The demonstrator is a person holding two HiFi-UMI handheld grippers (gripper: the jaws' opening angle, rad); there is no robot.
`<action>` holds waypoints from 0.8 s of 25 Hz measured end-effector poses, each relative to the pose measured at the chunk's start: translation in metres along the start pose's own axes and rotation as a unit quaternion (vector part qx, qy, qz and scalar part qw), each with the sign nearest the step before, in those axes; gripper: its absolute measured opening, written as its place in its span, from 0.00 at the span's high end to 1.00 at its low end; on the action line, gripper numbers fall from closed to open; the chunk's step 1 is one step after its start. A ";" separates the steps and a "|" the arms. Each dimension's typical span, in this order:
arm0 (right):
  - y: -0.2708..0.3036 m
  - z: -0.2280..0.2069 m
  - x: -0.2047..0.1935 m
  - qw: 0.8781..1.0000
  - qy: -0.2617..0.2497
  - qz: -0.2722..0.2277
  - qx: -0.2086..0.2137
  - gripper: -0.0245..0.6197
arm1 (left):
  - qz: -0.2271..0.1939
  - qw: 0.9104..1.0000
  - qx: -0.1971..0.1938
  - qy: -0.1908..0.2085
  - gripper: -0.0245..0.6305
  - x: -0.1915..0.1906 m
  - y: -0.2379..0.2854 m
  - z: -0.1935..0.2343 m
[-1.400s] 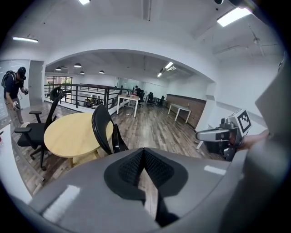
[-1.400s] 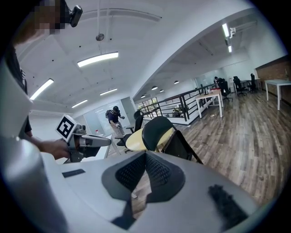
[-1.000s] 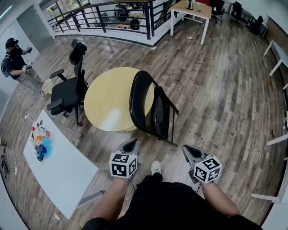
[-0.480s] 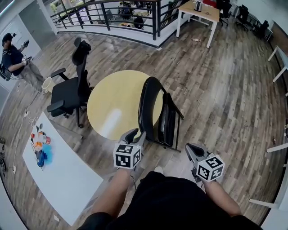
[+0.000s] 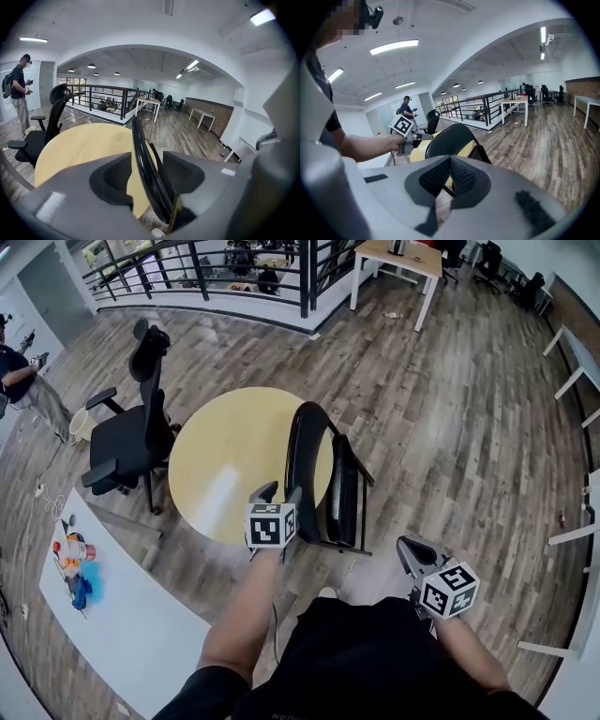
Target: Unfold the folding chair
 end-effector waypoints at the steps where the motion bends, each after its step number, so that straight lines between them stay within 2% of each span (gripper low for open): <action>1: -0.001 -0.002 0.001 1.000 0.002 -0.002 -0.004 0.97 | 0.004 1.000 -0.004 -0.003 0.64 0.000 0.008 0.000; 11: -0.013 -0.019 -0.009 0.999 0.028 -0.013 -0.025 0.97 | 0.065 0.998 -0.016 0.009 0.64 -0.010 0.049 0.004; 16: -0.017 -0.041 -0.008 0.998 0.045 -0.032 -0.034 0.97 | 0.063 0.998 -0.003 0.014 0.65 -0.011 0.056 -0.001; 20: -0.013 -0.041 0.000 0.998 0.035 -0.038 -0.020 0.97 | 0.062 0.998 -0.001 -0.008 0.67 -0.009 0.054 0.003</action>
Point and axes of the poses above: the fingertips, and each gripper's own axes: y forward along the fingers, z to its left, x out of its top, the point moved 2 cm from there along -y, backward along the fingers, and after that the axes turned 7 degrees about y, right-handed, at the moved point
